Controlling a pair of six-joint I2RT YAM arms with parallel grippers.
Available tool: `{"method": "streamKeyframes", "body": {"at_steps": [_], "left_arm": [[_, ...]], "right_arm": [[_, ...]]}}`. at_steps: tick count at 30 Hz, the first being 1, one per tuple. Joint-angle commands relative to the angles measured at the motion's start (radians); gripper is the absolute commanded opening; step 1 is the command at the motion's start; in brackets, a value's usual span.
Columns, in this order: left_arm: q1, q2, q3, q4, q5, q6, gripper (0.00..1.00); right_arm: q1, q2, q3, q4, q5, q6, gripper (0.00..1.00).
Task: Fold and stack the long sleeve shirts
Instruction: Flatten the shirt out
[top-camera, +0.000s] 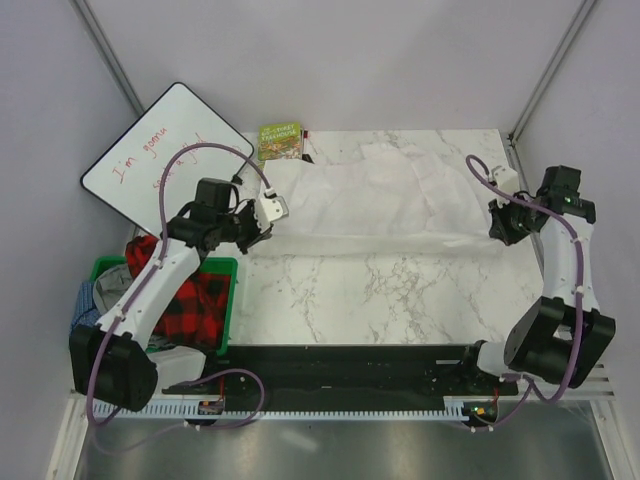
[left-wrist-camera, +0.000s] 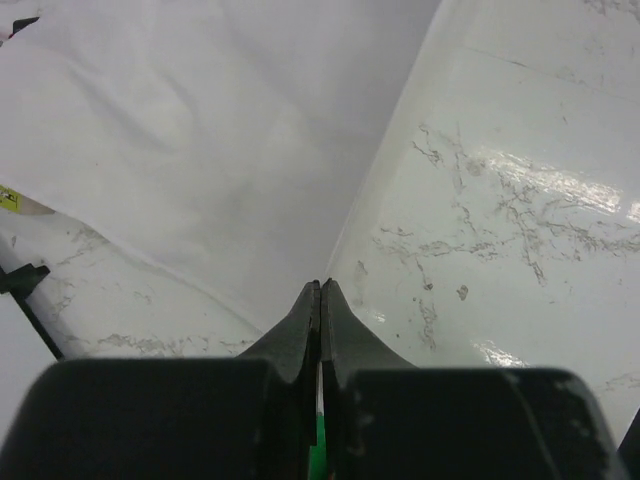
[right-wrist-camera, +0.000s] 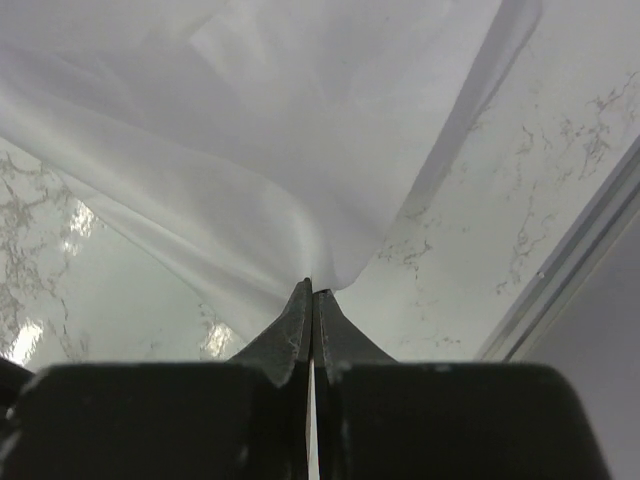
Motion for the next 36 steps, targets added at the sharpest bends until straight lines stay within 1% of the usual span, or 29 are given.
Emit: {"method": "streamKeyframes", "body": {"at_steps": [1,3,7,8,9,10,11,12,13,14,15,16,17,18,19,20,21,22,23,24,25,26,28,29,31,32,36], "left_arm": [[0.002,-0.108,-0.017,-0.179,0.007,0.110,0.02],[-0.001,-0.142,-0.063,-0.242,0.016,0.150,0.02],[-0.010,-0.228,-0.145,-0.316,0.033,0.201,0.02],[-0.019,-0.258,-0.182,-0.336,0.036,0.219,0.02],[-0.027,-0.269,-0.202,-0.368,0.024,0.252,0.11],[-0.038,-0.282,-0.219,-0.376,0.008,0.257,0.23],[-0.050,-0.292,-0.243,-0.379,-0.004,0.256,0.31],[-0.050,-0.305,-0.248,-0.385,-0.010,0.253,0.35],[-0.050,-0.306,-0.248,-0.390,-0.010,0.242,0.41],[-0.050,-0.305,-0.238,-0.387,-0.007,0.227,0.46],[-0.050,-0.286,-0.230,-0.385,0.005,0.202,0.48],[-0.050,-0.273,-0.218,-0.370,0.013,0.182,0.49],[-0.048,-0.256,-0.189,-0.352,0.019,0.156,0.52],[-0.048,-0.216,-0.173,-0.333,0.034,0.094,0.54],[-0.048,-0.191,-0.156,-0.310,0.040,0.061,0.61],[-0.048,-0.170,-0.121,-0.263,0.045,0.025,0.62],[-0.048,-0.150,-0.104,-0.237,0.059,-0.040,0.67],[-0.048,-0.106,-0.086,-0.217,0.066,-0.071,0.68],[-0.048,-0.089,-0.058,-0.174,0.070,-0.101,0.73],[-0.048,-0.067,-0.044,-0.155,0.082,-0.149,0.76],[-0.048,-0.037,-0.032,-0.140,0.088,-0.169,0.77],[-0.048,-0.019,-0.015,-0.123,0.091,-0.183,0.78],[-0.048,0.004,-0.001,-0.091,0.099,-0.203,0.79],[-0.048,0.023,0.003,-0.082,0.097,-0.206,0.80],[-0.048,0.034,0.002,-0.057,0.085,-0.203,0.80],[-0.048,0.042,-0.001,-0.049,0.077,-0.204,0.80],[-0.048,0.051,-0.006,-0.031,0.064,-0.201,0.80]], "right_arm": [[-0.005,-0.117,-0.048,-0.159,0.064,-0.230,0.00],[-0.006,-0.169,-0.088,-0.205,0.079,-0.294,0.00],[-0.005,-0.247,-0.191,-0.291,0.111,-0.396,0.00],[-0.005,-0.276,-0.206,-0.331,0.119,-0.417,0.02],[-0.006,-0.287,-0.221,-0.355,0.127,-0.468,0.15],[-0.005,-0.296,-0.238,-0.378,0.139,-0.491,0.28],[-0.005,-0.298,-0.237,-0.412,0.159,-0.500,0.39],[-0.006,-0.292,-0.231,-0.429,0.164,-0.508,0.52],[-0.008,-0.278,-0.191,-0.444,0.162,-0.505,0.59],[-0.015,-0.234,-0.159,-0.469,0.129,-0.497,0.66],[-0.020,-0.200,-0.119,-0.475,0.104,-0.479,0.85],[-0.026,-0.160,-0.023,-0.480,0.077,-0.418,0.86],[-0.032,-0.066,0.029,-0.490,0.040,-0.381,0.86],[-0.034,-0.013,0.082,-0.490,-0.030,-0.343,0.86],[-0.034,0.041,0.176,-0.481,-0.075,-0.234,0.85],[-0.032,0.146,0.226,-0.446,-0.109,-0.183,0.85],[-0.032,0.200,0.275,-0.420,-0.170,-0.130,0.82],[-0.031,0.251,0.368,-0.379,-0.184,-0.044,0.81],[-0.026,0.347,0.416,-0.306,-0.195,0.081,0.81],[-0.021,0.392,0.464,-0.271,-0.203,0.137,0.79],[-0.014,0.432,0.537,-0.221,-0.192,0.205,0.79],[0.000,0.513,0.573,-0.145,-0.188,0.298,0.78],[0.021,0.590,0.675,-0.093,-0.154,0.363,0.78],[0.038,0.660,0.708,-0.064,-0.146,0.417,0.77],[0.052,0.727,0.792,-0.047,-0.128,0.455,0.76],[0.063,0.774,0.811,-0.029,-0.122,0.469,0.75],[0.086,0.824,0.808,0.065,-0.059,0.524,0.73]]}}
